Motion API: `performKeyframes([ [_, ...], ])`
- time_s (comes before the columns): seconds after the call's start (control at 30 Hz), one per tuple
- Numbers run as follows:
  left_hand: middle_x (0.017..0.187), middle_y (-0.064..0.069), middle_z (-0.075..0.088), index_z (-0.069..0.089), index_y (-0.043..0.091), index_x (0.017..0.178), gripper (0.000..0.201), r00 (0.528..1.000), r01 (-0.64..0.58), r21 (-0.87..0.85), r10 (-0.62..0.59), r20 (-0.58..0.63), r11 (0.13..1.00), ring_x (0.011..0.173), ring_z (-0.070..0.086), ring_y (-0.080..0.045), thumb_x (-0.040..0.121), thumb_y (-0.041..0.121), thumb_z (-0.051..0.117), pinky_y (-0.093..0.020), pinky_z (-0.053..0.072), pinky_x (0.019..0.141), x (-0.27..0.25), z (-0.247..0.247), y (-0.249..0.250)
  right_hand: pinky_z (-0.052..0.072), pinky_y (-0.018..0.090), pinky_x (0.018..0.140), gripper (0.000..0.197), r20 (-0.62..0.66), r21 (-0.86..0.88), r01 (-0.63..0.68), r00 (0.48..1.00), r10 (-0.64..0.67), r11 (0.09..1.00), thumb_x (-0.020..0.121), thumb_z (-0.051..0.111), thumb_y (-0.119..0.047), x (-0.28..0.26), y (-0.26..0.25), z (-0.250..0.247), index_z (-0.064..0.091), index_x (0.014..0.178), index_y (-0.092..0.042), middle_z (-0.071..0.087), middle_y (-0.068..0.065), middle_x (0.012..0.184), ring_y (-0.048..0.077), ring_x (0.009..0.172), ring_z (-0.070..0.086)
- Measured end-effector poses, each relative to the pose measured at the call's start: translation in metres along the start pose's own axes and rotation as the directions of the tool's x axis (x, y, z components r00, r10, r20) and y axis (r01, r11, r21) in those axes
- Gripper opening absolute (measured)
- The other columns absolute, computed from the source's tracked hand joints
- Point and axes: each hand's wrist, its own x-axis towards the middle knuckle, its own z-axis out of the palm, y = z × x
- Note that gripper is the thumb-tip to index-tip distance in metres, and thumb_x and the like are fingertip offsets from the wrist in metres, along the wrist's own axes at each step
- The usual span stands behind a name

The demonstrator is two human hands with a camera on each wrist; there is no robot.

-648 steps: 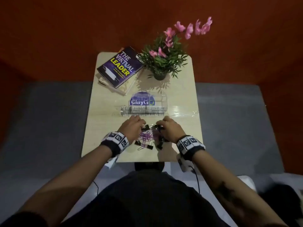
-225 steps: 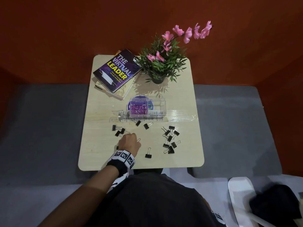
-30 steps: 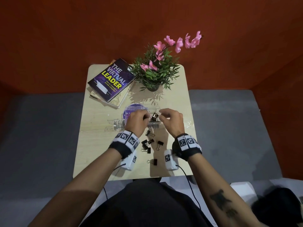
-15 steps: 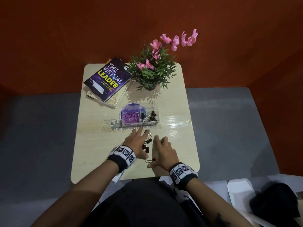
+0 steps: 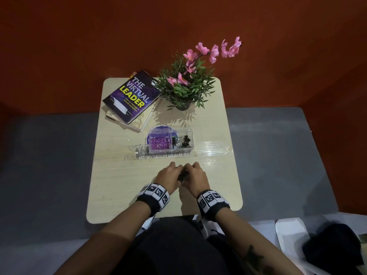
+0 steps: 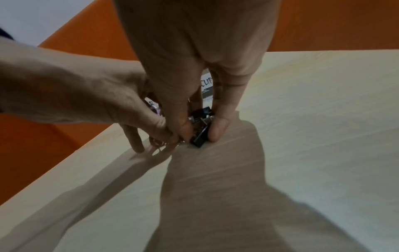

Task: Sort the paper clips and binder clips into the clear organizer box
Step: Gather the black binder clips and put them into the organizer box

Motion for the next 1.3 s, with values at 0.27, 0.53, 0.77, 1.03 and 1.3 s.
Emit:
performKeyframes([
  [0.27,0.094,-0.013,0.067,0.065,0.013,0.108,0.023,0.984,0.079,-0.179,-0.105,-0.142,0.981,0.085,0.062,-0.033,0.086,0.007,0.06,-0.04,0.052,0.072,0.001,-0.004,-0.004,0.052,0.031,0.063,0.015,-0.074,0.101,-0.109,0.99,0.117,0.989,0.064,0.073,-0.007,0.017,0.011,-0.013,0.066,0.074,-0.016,0.067,0.006,0.081,0.026,0.072,0.064],
  [0.53,0.09,-0.007,0.075,0.074,0.018,0.096,0.018,0.969,0.071,-0.435,-0.165,-0.182,0.898,0.086,0.067,-0.024,0.08,0.01,0.072,-0.035,0.054,0.078,-0.01,-0.02,-0.016,0.05,0.028,0.058,0.02,-0.282,0.285,0.075,0.959,0.008,0.956,0.073,0.077,-0.018,0.035,-0.018,-0.067,0.065,0.088,-0.018,0.065,0.002,0.086,0.015,0.067,0.059],
  [0.77,0.095,-0.004,0.075,0.072,0.017,0.101,0.023,0.945,-0.07,-0.503,-0.104,-0.311,0.862,0.086,0.068,-0.017,0.079,0.012,0.076,-0.036,0.056,0.083,0.003,-0.064,-0.002,0.042,0.029,0.065,0.019,-0.328,0.15,0.01,0.944,0.04,0.989,0.082,0.069,-0.026,0.04,-0.028,-0.081,0.065,0.099,-0.019,0.067,0.004,0.095,0.023,0.078,0.062],
  [1.03,0.111,-0.018,0.067,0.066,0.015,0.117,0.035,0.966,-0.007,-0.372,-0.09,-0.243,0.928,0.105,0.06,-0.033,0.082,0.01,0.071,-0.041,0.051,0.091,0.049,-0.097,0.021,0.054,0.04,0.076,0.029,-0.12,-0.023,-0.101,0.988,0.097,0.995,0.089,0.058,-0.033,-0.001,0.009,-0.023,0.062,0.113,-0.018,0.057,0.008,0.112,0.029,0.094,0.061],
  [1.3,0.128,-0.008,0.055,0.06,0.016,0.12,0.032,0.962,-0.04,-0.269,-0.036,-0.272,0.962,0.113,0.056,-0.025,0.09,0.006,0.059,-0.031,0.045,0.094,0.009,-0.055,0.015,0.044,0.033,0.052,0.012,-0.085,-0.169,0.06,0.994,-0.076,0.984,0.08,0.065,-0.014,-0.011,0.021,0.002,0.064,0.093,-0.015,0.054,0.006,0.089,0.027,0.079,0.056],
])
